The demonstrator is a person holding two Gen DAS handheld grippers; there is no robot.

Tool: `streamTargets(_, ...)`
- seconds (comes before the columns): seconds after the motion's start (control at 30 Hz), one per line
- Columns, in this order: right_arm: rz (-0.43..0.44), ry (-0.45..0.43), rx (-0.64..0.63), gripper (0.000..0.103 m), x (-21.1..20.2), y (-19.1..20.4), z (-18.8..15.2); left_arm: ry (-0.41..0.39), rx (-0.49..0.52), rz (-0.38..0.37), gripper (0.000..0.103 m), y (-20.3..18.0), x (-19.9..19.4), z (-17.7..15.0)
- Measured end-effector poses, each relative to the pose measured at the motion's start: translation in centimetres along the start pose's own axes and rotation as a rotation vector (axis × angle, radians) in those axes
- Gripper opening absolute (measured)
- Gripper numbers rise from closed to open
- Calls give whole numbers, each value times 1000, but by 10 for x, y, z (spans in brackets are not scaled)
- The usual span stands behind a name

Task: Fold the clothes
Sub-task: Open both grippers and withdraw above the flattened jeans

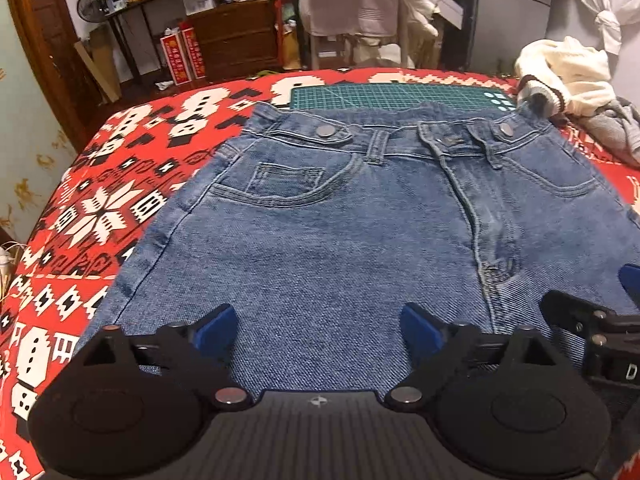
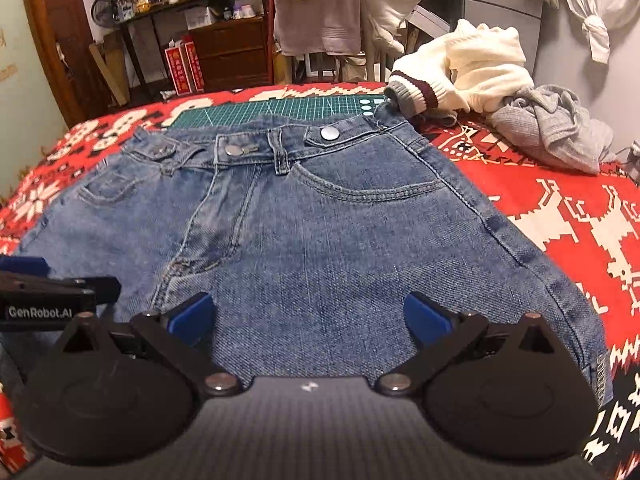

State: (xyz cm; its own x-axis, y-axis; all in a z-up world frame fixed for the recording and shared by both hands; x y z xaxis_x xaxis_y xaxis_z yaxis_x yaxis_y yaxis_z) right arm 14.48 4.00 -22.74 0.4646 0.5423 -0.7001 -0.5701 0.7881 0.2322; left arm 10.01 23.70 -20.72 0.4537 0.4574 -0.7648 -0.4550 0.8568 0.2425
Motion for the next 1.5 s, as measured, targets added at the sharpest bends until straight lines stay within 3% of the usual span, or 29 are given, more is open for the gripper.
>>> streamTargets(0.17,-62,37,-83,103,7,11,-3,43,-35,-7,103,3,5,0)
streamTargets(0.27,-62,42,-71,103,6,11,-2,46,-30,-7,103,2,4,0)
streamTargets(0.6,-74,170,-26,103,13,11,16,252,-21,-40,103,4,13,13)
streamTargets(0.83,-82,233,0,103,19,9,25,319,12,-54,103,3,17,17)
streamTargets(1.13,-88,274,17,103,23,7,30,321,40,-68,103,5,16,17)
streamTargets(1.5,-115,245,41,103,24,9,32,344,11,-49,103,5,19,24)
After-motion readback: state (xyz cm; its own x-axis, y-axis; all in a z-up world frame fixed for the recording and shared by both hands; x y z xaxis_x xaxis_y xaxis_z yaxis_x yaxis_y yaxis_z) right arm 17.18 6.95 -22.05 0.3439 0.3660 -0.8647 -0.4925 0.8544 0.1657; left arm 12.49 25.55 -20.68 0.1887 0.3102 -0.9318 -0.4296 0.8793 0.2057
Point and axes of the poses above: each gripper's, at about its wrist camera, not at the fingertips, and x roughly the way its jaws point, y to its left, z to its top, the point moved 3 cm from there along x, roughly the way its jaws point, and after that the axes turned 12 degrees about z, right-handed, at the moved point
